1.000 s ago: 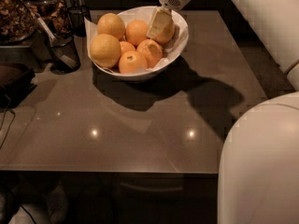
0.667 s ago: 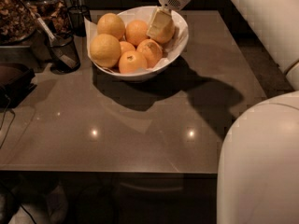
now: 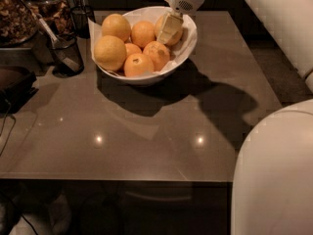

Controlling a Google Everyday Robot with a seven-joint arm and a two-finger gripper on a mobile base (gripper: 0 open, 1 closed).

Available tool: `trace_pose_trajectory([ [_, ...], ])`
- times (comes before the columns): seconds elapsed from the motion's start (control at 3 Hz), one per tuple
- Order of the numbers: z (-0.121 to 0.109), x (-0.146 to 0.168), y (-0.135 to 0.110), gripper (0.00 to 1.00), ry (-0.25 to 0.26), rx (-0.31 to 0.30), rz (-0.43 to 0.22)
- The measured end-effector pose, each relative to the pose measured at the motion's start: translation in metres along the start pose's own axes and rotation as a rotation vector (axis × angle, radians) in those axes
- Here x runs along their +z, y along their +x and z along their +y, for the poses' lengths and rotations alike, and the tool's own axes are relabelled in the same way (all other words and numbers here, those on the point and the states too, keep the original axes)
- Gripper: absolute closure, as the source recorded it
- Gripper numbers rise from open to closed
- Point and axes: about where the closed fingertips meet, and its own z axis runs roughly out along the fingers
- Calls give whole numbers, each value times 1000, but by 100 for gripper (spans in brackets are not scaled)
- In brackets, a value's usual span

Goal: Pick orange from white bowl

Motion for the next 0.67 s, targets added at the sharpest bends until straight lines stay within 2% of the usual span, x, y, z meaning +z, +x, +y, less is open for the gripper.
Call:
trace_pose_trajectory([
  [0.67,0,3,1,27,-14,-23,9],
])
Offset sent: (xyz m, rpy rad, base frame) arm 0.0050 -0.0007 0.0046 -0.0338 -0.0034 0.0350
